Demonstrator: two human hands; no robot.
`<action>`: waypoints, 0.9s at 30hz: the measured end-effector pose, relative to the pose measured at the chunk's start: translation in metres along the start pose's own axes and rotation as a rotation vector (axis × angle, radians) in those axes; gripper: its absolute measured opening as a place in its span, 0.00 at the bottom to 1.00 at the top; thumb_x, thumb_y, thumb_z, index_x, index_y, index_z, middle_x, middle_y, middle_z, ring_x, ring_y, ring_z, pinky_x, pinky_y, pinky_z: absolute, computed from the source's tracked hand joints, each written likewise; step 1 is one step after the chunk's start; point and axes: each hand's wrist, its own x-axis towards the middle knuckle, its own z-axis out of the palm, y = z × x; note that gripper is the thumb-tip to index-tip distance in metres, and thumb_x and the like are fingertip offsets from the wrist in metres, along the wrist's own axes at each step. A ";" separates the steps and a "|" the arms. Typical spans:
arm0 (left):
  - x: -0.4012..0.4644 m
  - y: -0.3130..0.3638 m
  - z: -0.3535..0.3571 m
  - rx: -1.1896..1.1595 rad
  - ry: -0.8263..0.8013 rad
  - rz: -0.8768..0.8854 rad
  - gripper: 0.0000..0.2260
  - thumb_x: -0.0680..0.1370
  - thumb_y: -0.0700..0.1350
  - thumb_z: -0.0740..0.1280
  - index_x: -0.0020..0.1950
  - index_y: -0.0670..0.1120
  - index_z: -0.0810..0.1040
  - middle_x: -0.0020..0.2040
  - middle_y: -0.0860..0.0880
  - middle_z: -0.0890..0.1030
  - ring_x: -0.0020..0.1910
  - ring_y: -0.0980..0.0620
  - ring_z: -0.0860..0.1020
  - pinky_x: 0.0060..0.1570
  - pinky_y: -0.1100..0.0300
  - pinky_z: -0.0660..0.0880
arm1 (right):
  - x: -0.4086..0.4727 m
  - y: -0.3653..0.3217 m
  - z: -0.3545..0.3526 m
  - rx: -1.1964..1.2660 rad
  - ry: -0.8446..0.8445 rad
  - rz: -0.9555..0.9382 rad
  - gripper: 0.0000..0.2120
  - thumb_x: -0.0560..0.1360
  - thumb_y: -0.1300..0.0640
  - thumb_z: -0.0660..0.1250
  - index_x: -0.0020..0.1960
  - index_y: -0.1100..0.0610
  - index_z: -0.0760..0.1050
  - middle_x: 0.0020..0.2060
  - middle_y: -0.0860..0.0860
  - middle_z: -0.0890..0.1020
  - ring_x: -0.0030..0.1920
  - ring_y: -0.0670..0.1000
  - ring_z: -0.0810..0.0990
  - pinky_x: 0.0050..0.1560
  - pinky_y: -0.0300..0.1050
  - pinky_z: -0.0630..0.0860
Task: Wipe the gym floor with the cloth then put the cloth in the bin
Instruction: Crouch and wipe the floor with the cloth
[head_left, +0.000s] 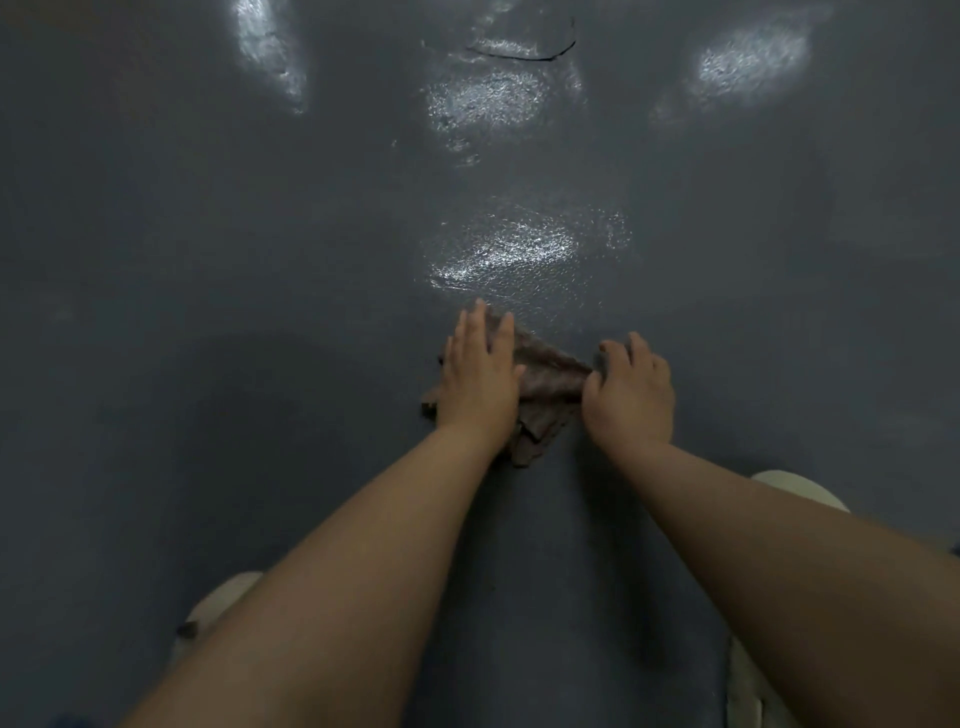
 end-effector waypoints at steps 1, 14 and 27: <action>0.004 0.005 0.009 0.054 -0.053 -0.023 0.29 0.82 0.52 0.55 0.78 0.46 0.46 0.77 0.41 0.39 0.76 0.43 0.40 0.73 0.50 0.41 | 0.000 0.001 0.003 -0.041 -0.019 0.002 0.22 0.79 0.54 0.57 0.72 0.54 0.64 0.75 0.56 0.57 0.72 0.59 0.57 0.72 0.54 0.55; 0.050 -0.015 0.026 0.278 -0.184 0.077 0.39 0.77 0.67 0.51 0.77 0.49 0.36 0.75 0.41 0.31 0.74 0.40 0.31 0.69 0.39 0.33 | -0.003 -0.020 0.026 -0.030 -0.045 0.186 0.23 0.81 0.49 0.53 0.75 0.51 0.58 0.77 0.52 0.50 0.76 0.58 0.48 0.73 0.62 0.47; 0.027 -0.043 0.025 0.175 -0.045 -0.194 0.34 0.77 0.64 0.53 0.78 0.55 0.42 0.76 0.38 0.37 0.74 0.35 0.37 0.68 0.35 0.37 | -0.003 -0.018 0.021 0.005 0.012 0.204 0.21 0.81 0.51 0.54 0.73 0.48 0.63 0.77 0.49 0.56 0.75 0.55 0.53 0.73 0.56 0.50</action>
